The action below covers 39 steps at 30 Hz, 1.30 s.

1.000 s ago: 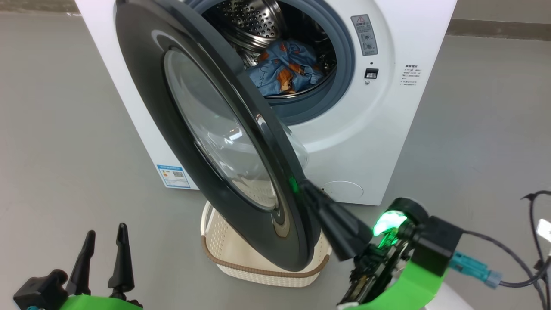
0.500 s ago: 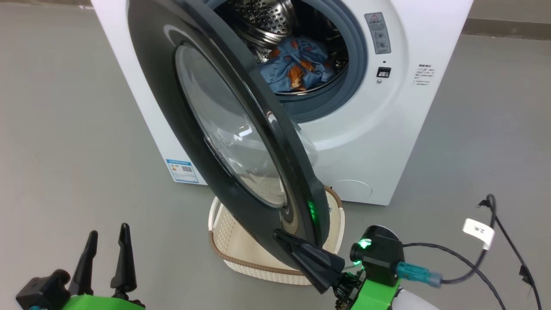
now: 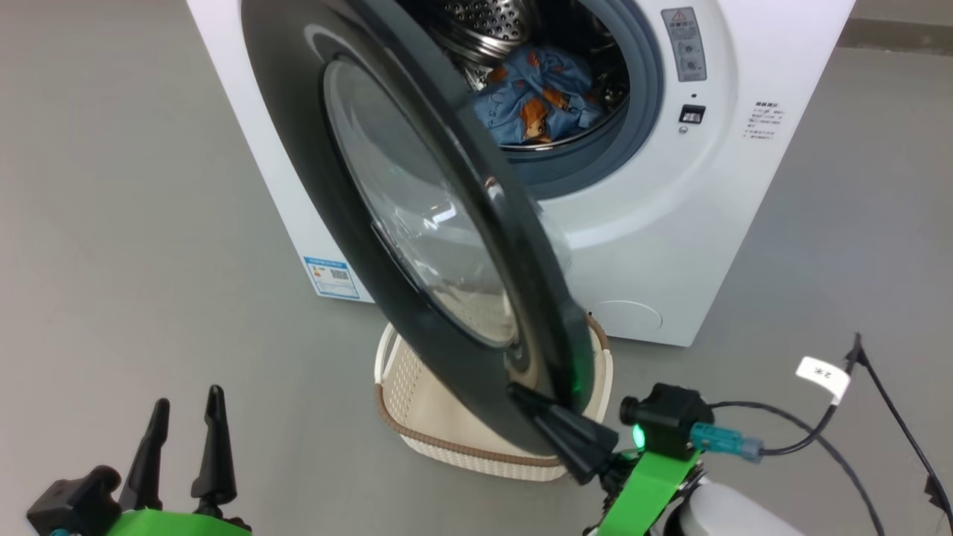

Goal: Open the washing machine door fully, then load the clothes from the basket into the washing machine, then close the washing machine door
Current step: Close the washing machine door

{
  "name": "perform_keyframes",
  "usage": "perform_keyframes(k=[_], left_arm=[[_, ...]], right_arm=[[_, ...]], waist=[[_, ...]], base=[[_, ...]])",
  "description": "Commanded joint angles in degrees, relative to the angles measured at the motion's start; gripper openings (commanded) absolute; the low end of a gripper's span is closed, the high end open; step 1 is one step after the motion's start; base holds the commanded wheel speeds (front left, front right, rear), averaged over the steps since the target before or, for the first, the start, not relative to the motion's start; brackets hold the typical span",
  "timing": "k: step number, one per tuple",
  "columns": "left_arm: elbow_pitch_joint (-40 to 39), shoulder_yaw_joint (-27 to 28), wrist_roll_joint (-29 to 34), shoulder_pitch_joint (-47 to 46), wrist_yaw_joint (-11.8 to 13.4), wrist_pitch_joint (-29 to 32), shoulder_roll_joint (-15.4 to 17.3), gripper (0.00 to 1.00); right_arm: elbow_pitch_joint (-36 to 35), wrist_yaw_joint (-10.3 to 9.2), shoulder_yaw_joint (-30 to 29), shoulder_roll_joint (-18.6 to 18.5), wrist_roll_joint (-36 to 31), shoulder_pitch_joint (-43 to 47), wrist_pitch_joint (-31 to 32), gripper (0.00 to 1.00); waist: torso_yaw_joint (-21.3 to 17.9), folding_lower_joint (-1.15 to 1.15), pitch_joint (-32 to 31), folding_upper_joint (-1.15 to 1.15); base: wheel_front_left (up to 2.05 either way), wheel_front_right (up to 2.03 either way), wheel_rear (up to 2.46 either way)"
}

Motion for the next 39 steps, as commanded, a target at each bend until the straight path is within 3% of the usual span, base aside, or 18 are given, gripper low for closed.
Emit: perform_keyframes(k=[1,22,30,39], left_arm=[[-1.4,2.0,-0.3,-2.0,-0.2,-0.4,1.0,1.00],[-3.1,0.8,-0.6,-6.4,-0.2,-0.4,2.0,1.00],[-3.2,0.3,-1.0,-8.1,-0.2,-0.4,2.0,1.00],[-3.8,0.3,-1.1,-10.1,-0.2,-0.4,2.0,1.00]], right_arm=[[-0.4,0.08,-1.0,0.0,0.2,-1.0,-0.3,0.00],[2.7,0.08,-16.9,-6.0,-0.2,-8.5,-0.3,0.00],[6.1,0.08,-20.4,-8.9,0.5,-14.8,-0.3,0.00],[9.1,0.08,-19.3,-11.4,0.5,-22.8,-0.3,0.00]], waist=[[0.0,0.00,0.6,0.00],[0.4,0.00,11.0,0.00],[1.8,0.00,15.2,0.00],[2.7,0.00,19.7,0.00]], base=[[0.00,0.00,0.00],[0.00,0.00,0.00],[0.00,0.00,0.00],[0.00,0.00,0.00]])
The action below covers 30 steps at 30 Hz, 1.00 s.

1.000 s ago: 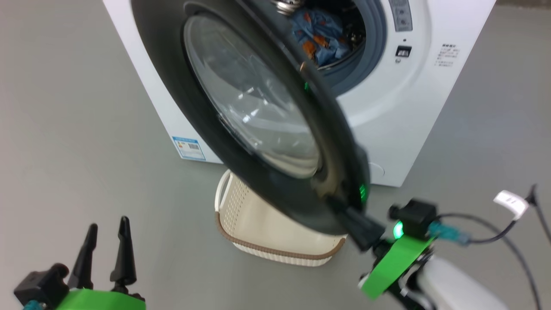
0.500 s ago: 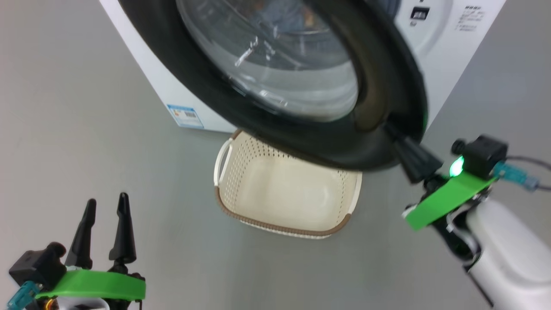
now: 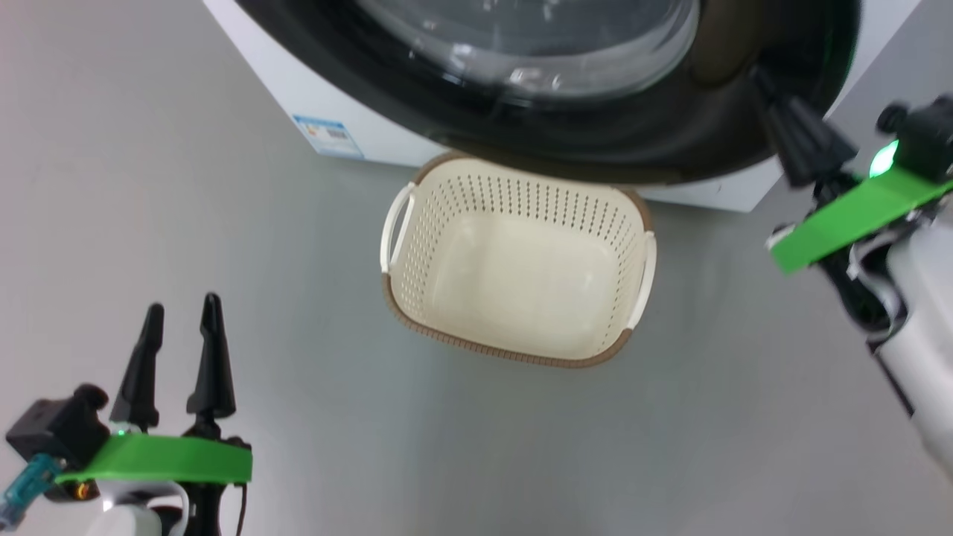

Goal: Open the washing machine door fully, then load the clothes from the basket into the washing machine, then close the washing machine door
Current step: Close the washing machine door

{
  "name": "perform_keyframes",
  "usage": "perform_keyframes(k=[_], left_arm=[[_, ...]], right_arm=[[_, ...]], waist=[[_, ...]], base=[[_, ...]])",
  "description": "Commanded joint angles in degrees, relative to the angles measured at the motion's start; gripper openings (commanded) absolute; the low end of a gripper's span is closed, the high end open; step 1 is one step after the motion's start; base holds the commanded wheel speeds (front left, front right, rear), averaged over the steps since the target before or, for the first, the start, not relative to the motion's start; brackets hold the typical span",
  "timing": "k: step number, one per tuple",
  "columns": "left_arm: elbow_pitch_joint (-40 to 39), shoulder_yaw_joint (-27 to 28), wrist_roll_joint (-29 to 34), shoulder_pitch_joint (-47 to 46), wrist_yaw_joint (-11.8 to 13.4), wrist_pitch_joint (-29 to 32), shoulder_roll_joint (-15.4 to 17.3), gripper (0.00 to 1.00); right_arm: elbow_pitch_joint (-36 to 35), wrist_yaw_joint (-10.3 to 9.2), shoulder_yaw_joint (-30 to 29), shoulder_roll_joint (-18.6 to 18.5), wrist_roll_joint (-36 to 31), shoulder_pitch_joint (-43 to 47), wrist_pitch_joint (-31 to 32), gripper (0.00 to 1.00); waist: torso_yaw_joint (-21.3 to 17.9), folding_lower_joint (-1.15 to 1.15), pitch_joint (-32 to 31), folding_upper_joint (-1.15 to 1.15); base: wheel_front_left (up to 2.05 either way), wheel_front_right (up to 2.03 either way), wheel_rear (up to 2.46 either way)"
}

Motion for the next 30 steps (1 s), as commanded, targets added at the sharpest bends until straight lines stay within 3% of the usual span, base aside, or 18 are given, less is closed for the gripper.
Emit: perform_keyframes(k=[1,8,17,30], left_arm=[[-1.7,1.9,-0.1,-1.8,-0.2,-0.4,1.4,1.00],[-2.0,1.8,0.0,-3.3,-0.2,-0.4,1.4,1.00],[-1.8,1.2,0.0,-4.3,-0.2,-0.4,1.2,1.00],[-1.1,1.7,0.0,-4.1,-0.2,-0.4,1.3,1.00]], right_arm=[[-0.6,0.02,0.3,-0.8,0.4,-1.3,-0.3,0.00],[3.9,0.02,-3.2,-0.9,-1.7,-7.9,-0.3,0.00],[9.1,0.02,-2.0,-1.1,-2.8,-14.8,-0.3,0.00],[12.2,0.02,-3.6,1.1,-4.0,-14.4,-0.3,0.00]], waist=[[0.7,0.00,2.1,0.00],[0.6,0.00,4.3,0.00],[0.9,0.00,5.5,0.00],[0.5,0.00,3.4,0.00]], base=[[0.00,0.00,0.00],[0.00,0.00,0.00],[0.00,0.00,0.00],[0.00,0.00,0.00]])
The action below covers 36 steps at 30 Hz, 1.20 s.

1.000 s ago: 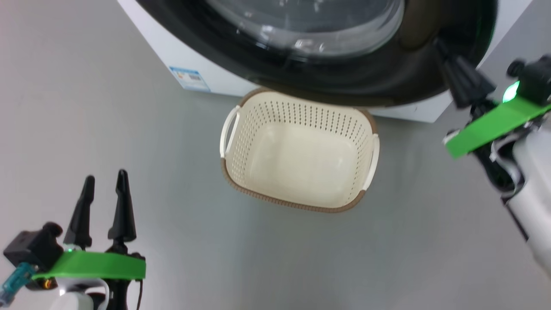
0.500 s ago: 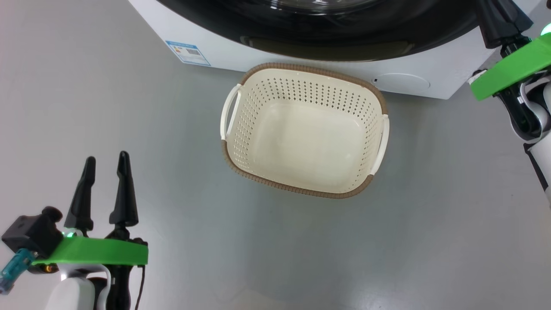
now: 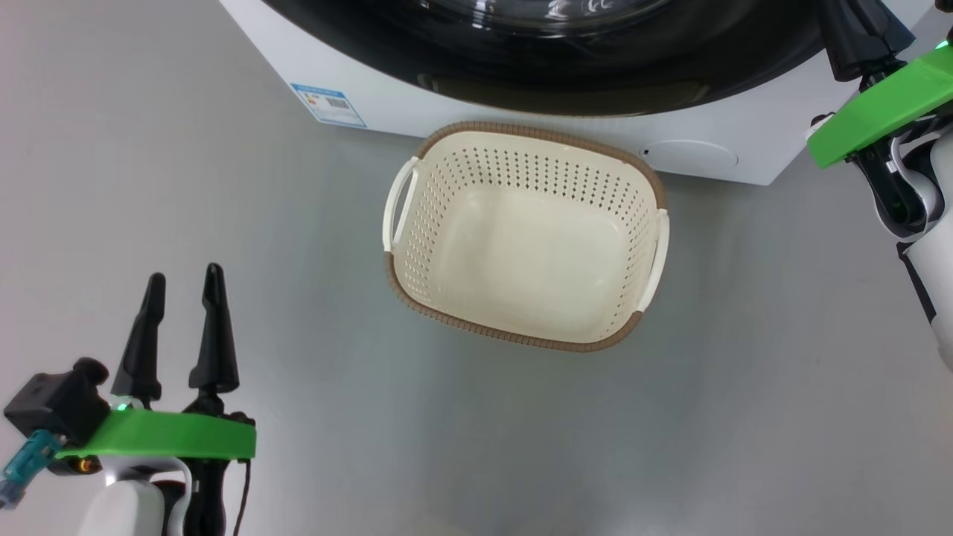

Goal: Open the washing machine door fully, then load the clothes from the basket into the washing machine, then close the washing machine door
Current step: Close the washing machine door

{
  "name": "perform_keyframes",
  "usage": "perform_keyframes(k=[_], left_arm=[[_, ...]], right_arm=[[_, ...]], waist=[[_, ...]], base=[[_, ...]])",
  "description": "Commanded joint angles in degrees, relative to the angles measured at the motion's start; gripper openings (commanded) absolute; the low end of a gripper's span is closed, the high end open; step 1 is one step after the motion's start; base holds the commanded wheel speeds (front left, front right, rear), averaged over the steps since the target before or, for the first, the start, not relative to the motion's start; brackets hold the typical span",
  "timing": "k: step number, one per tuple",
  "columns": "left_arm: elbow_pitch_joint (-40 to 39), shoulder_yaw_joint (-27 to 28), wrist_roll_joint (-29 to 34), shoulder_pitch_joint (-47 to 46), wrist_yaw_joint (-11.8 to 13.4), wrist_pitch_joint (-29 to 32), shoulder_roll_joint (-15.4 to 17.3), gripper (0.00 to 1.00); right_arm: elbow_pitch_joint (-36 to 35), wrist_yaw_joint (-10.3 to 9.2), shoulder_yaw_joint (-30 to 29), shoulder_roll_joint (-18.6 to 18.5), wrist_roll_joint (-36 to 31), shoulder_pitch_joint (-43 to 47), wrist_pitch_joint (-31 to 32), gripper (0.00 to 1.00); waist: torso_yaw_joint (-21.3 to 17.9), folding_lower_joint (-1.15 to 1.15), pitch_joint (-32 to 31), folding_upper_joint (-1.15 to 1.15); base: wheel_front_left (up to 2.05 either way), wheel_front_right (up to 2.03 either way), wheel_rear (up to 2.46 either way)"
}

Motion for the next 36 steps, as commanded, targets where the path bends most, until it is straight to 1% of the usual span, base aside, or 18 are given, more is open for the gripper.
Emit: perform_keyframes(k=[1,3,4,5,6,9,14,19,20,28,31,36], left_arm=[[-0.9,2.2,0.0,-0.7,-0.1,-0.4,1.7,1.00],[-0.7,2.1,0.1,-0.6,-0.1,-0.4,1.8,1.00],[-0.6,2.2,0.1,-0.5,-0.1,-0.4,1.9,1.00],[-0.4,2.1,0.2,-0.4,-0.1,-0.4,2.0,1.00],[-0.3,2.0,0.2,-0.4,-0.1,-0.4,2.2,1.00],[-0.1,2.0,0.3,-0.2,-0.1,-0.4,2.5,1.00],[0.6,1.9,0.4,0.7,-0.1,-0.4,3.4,1.00],[1.1,1.8,0.3,2.2,-0.1,-0.4,3.9,1.00],[1.3,1.7,0.3,2.8,-0.1,-0.4,4.2,1.00],[1.9,2.5,0.4,5.0,-0.1,-0.4,4.2,1.00],[2.7,1.2,-0.2,5.8,-0.1,-0.4,4.4,1.00],[3.1,-0.1,-1.1,6.8,-0.1,-0.4,4.9,1.00]], right_arm=[[-1.4,-0.89,-1.1,-0.5,-0.4,0.4,-0.3,0.00],[-2.6,-0.89,-1.3,-0.3,-0.6,1.6,-0.3,0.26],[-3.2,-0.89,-1.5,-0.2,-0.8,2.4,-0.3,0.44],[-4.0,-0.89,-1.7,-0.1,-1.0,3.2,-0.3,0.68],[-4.7,-0.89,-2.1,0.1,-1.2,4.2,-0.3,1.00],[-6.2,-0.89,-2.7,0.5,-1.4,6.3,-0.3,1.00],[-9.9,-0.89,-3.5,1.8,-1.6,12.6,-0.3,1.00],[-13.5,-0.89,-4.8,3.1,-2.0,18.6,-0.3,1.00],[-14.6,-0.89,-5.1,3.5,-2.1,20.6,-0.3,1.00],[-17.1,-0.89,-6.2,5.5,-2.0,27.1,-0.3,1.00],[-18.2,-0.89,-7.3,6.2,-1.4,29.9,-0.3,1.00],[-19.8,-0.89,-7.4,6.6,-1.5,34.8,-0.3,1.00]], waist=[[-0.3,0.00,-0.8,0.00],[-0.5,0.00,-1.6,0.00],[-0.7,0.00,-2.2,0.00],[-0.9,0.00,-2.7,0.00],[-1.2,0.00,-3.4,0.00],[-1.9,0.00,-4.8,0.00],[-4.1,0.00,-8.8,0.00],[-6.9,0.00,-12.6,0.00],[-8.2,0.00,-13.8,0.00],[-12.8,0.00,-17.8,0.00],[-13.8,0.00,-19.1,0.00],[-15.2,0.00,-20.7,0.00]], base=[[0.00,0.00,0.00],[0.00,0.00,0.00],[0.00,0.00,0.00],[0.00,0.00,0.00],[0.00,0.00,0.00],[0.00,0.00,0.00],[0.00,0.00,0.00],[0.00,0.00,0.00],[0.00,0.00,0.00],[0.00,0.00,0.00],[0.00,0.00,0.00],[0.00,0.00,0.00]])
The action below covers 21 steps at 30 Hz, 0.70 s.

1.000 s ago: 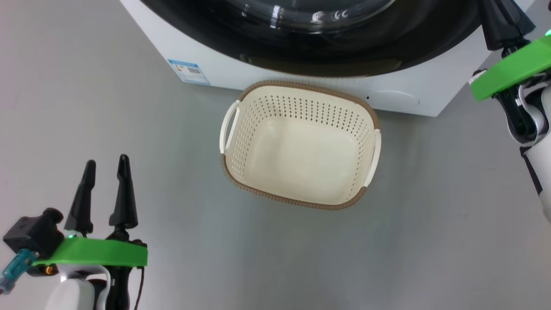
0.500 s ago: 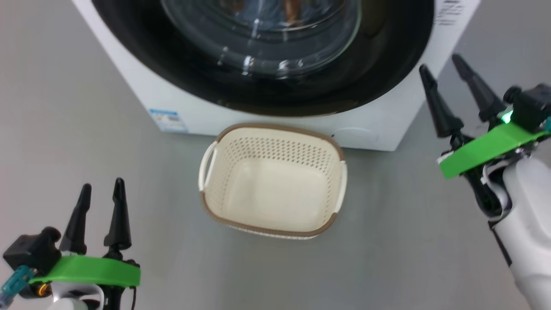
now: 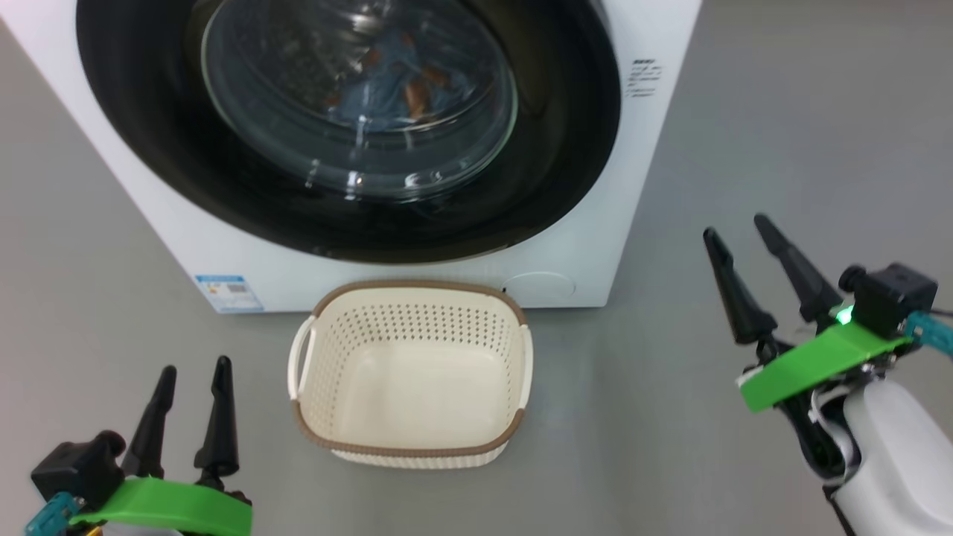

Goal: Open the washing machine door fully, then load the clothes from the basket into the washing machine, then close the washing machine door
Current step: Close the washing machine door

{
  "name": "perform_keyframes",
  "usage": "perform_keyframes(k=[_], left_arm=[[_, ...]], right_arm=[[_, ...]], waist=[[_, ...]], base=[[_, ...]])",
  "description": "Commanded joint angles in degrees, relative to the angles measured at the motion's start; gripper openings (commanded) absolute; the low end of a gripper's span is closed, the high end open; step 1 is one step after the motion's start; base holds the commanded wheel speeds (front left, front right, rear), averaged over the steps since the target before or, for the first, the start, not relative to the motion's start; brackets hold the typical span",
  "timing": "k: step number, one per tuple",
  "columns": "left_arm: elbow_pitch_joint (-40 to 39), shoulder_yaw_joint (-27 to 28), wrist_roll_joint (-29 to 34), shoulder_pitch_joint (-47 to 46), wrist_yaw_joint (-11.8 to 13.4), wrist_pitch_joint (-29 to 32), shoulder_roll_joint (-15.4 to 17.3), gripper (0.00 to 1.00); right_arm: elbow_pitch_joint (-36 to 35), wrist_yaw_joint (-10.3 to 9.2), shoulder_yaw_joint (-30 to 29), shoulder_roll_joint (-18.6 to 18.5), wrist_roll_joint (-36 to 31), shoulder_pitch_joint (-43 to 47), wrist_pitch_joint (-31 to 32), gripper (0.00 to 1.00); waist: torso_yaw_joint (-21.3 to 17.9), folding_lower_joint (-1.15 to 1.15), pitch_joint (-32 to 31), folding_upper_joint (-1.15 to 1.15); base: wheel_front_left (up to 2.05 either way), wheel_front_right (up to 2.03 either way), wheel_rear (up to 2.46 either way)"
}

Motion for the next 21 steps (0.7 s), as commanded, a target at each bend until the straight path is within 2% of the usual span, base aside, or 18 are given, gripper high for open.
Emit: perform_keyframes(k=[1,5,9,21], left_arm=[[-1.1,1.4,-0.5,-0.2,-0.1,-0.4,1.9,1.00],[-1.6,-0.2,-1.5,0.8,-0.1,-0.4,3.0,1.00],[-2.7,0.4,-1.5,2.1,-0.1,-0.4,3.4,1.00],[-4.6,2.0,2.6,4.2,-0.1,-0.4,2.1,1.00]], right_arm=[[-2.2,-0.14,0.6,0.1,-0.4,1.6,-0.3,1.00],[-3.6,-0.14,-0.5,0.9,-1.1,5.1,-0.3,1.00],[-5.1,-0.14,-1.7,2.2,-2.2,8.7,-0.3,1.00],[-6.8,-0.14,-4.3,3.8,-4.0,13.8,-0.3,1.00]], waist=[[-2.2,0.00,-2.2,0.00],[-2.9,0.00,-3.5,0.00],[-3.7,0.00,-4.8,0.00],[-4.5,0.00,-6.1,0.00]], base=[[0.00,0.00,0.00],[0.00,0.00,0.00],[0.00,0.00,0.00],[0.00,0.00,0.00]])
